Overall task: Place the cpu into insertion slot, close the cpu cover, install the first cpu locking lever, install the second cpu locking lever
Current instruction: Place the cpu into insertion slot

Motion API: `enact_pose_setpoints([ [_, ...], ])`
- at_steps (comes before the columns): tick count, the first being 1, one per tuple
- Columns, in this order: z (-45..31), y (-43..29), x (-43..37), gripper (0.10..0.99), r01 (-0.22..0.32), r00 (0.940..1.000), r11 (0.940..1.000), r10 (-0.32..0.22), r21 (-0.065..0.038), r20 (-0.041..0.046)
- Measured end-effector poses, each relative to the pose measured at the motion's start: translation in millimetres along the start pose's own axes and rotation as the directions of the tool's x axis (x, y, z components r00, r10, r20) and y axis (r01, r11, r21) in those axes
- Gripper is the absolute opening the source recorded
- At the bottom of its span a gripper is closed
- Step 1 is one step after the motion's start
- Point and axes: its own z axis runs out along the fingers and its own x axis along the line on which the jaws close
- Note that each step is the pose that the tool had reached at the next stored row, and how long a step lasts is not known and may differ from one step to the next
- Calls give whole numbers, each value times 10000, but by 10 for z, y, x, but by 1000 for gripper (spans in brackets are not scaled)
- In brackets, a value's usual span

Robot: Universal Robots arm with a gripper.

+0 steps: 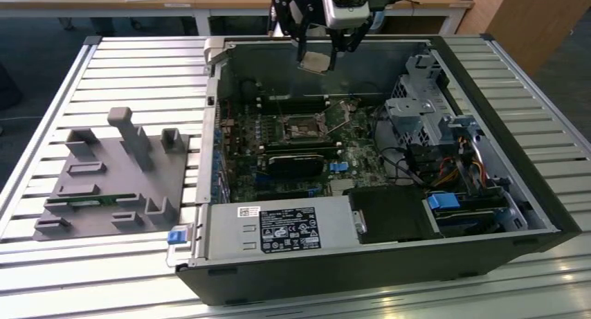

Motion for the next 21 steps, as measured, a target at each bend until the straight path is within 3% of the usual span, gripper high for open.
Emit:
enact_pose_setpoints([
  [21, 0, 0, 0, 541, -438, 9990, 9990, 438, -9, 40],
])
